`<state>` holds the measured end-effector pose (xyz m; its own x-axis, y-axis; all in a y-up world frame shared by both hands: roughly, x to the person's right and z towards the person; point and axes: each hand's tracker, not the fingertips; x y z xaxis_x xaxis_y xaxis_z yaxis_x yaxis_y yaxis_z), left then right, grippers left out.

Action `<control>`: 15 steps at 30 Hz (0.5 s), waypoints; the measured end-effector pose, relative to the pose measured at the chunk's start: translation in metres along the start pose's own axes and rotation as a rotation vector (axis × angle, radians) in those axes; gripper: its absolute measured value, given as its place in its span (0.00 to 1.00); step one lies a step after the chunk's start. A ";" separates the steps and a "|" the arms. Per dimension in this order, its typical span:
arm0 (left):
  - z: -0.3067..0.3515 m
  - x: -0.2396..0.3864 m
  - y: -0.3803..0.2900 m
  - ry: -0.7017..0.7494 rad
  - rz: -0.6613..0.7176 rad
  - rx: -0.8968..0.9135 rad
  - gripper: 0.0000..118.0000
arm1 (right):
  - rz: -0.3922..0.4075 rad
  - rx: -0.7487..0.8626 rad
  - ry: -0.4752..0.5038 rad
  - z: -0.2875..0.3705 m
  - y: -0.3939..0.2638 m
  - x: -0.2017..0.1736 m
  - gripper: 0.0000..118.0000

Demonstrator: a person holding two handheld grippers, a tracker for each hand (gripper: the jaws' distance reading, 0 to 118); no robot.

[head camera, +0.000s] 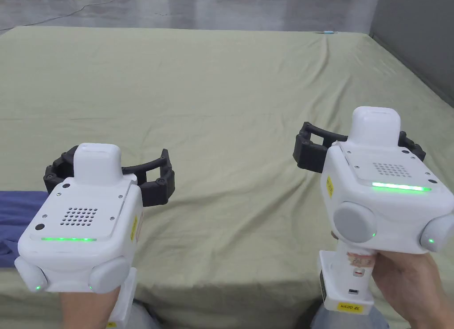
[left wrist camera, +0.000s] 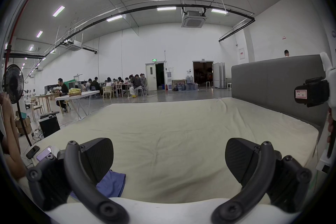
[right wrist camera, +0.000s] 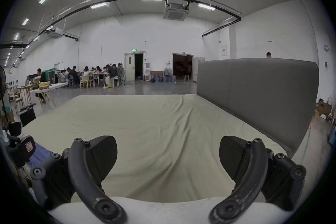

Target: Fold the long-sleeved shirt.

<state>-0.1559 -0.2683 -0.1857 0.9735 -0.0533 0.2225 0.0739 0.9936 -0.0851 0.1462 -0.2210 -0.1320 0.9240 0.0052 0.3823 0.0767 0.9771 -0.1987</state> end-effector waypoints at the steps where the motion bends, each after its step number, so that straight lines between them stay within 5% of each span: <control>1: 0.000 0.000 0.000 0.003 0.001 0.000 1.00 | -0.002 -0.006 0.017 -0.001 -0.001 0.002 0.96; 5: 0.001 0.000 0.000 0.006 -0.004 0.002 1.00 | -0.027 -0.023 0.003 0.000 -0.001 0.007 0.96; 10: 0.000 0.001 -0.001 0.003 0.002 -0.001 1.00 | -0.123 -0.055 0.157 -0.002 -0.001 0.027 0.96; 15: 0.001 0.001 -0.002 0.001 0.001 -0.001 1.00 | -0.046 0.004 0.035 -0.002 -0.009 0.028 0.96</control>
<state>-0.1550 -0.2698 -0.1841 0.9737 -0.0527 0.2214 0.0735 0.9935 -0.0867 0.1722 -0.2305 -0.1215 0.9321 -0.0471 0.3592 0.1179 0.9770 -0.1778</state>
